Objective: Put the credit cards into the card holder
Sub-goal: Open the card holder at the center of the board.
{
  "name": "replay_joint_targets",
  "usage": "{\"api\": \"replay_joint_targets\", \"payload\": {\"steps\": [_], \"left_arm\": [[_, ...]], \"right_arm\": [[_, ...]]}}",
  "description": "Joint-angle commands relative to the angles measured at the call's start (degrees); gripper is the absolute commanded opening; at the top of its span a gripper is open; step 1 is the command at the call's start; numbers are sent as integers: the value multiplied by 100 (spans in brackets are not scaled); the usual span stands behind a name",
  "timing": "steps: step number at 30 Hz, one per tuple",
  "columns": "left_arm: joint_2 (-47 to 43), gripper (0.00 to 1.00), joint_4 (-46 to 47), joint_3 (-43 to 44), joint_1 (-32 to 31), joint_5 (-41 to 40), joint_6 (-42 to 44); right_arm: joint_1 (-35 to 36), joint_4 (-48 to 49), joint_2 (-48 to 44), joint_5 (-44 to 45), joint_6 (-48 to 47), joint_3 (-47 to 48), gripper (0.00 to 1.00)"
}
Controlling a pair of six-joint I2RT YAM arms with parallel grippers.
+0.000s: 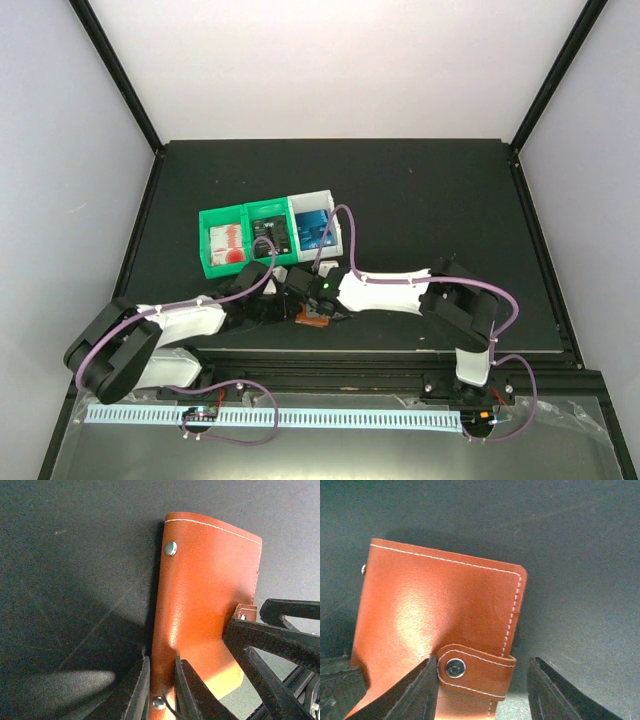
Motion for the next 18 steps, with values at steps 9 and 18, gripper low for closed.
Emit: {"api": "replay_joint_targets", "payload": {"steps": [9, 18], "left_arm": [[194, 14, -858, -432, 197, -264, 97], [143, 14, -875, -464, 306, -244, 163]], "right_arm": [[63, -755, 207, 808, 253, 428, 23], [58, -312, 49, 375, 64, 185, 1]]}}
